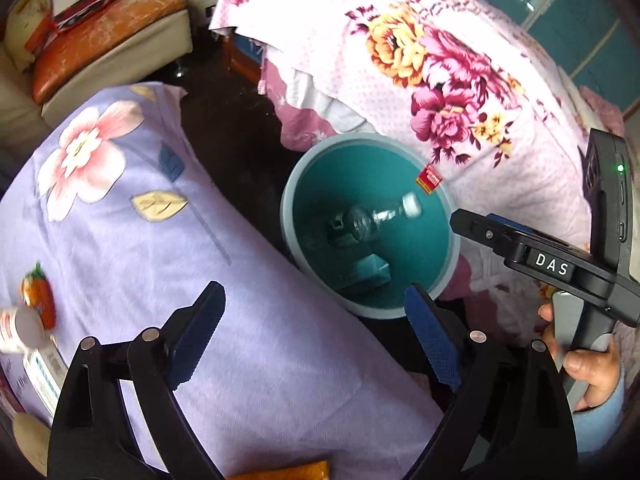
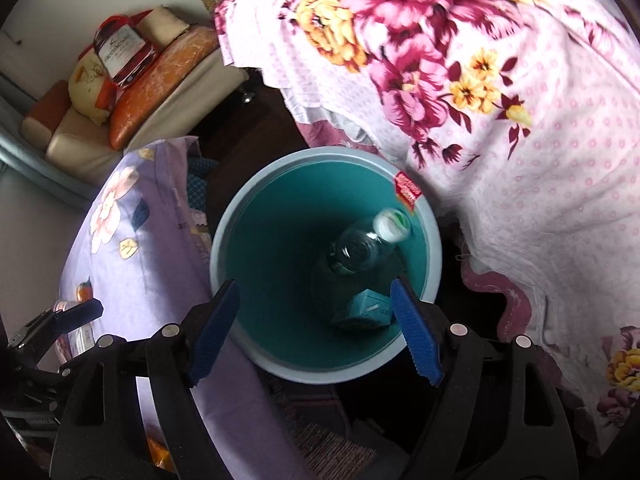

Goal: Collect trash
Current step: 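Open the left tool to drop the bottle while the right tool drops the carton into the bin, then grasp the round cake with the left tool while the right tool grasps the pink paper cup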

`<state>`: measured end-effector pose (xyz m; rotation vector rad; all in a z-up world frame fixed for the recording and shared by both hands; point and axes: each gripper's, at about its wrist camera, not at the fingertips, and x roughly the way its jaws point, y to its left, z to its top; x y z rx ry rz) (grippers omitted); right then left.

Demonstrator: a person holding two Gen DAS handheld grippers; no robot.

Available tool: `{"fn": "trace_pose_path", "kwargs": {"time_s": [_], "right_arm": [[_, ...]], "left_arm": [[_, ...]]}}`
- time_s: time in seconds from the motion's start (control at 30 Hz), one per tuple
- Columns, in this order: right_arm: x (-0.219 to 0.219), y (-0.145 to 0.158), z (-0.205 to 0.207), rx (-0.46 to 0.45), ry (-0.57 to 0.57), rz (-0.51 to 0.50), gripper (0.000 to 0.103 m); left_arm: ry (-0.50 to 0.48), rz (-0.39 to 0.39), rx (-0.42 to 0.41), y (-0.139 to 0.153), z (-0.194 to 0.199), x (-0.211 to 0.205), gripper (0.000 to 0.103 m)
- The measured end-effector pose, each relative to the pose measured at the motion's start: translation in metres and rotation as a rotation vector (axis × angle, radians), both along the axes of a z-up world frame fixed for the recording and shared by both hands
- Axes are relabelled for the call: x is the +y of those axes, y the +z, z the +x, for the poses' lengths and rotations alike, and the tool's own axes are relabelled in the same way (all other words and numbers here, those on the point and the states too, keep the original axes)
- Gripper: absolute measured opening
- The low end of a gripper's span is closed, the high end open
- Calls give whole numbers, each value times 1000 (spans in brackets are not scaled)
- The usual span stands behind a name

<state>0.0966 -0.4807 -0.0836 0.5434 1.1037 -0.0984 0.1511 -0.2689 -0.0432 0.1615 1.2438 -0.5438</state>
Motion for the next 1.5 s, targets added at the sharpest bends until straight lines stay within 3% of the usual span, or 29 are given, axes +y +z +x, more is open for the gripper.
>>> {"fn": "trace_pose_path", "kwargs": {"time_s": [0.47, 0.77, 1.2, 1.43, 1.5], "right_arm": [[90, 49, -16, -36, 168, -52, 75], [190, 69, -26, -18, 391, -87, 76], [370, 79, -31, 33, 831, -132, 76], [434, 63, -29, 74, 994, -178, 75], [447, 55, -30, 83, 1034, -198, 69]], "left_arm": [[193, -109, -49, 35, -50, 129, 91], [331, -101, -119, 51, -88, 239, 91], [607, -81, -125, 36, -125, 399, 91], [695, -68, -91, 17, -131, 437, 91], [700, -58, -87, 13, -131, 440, 91]]}}
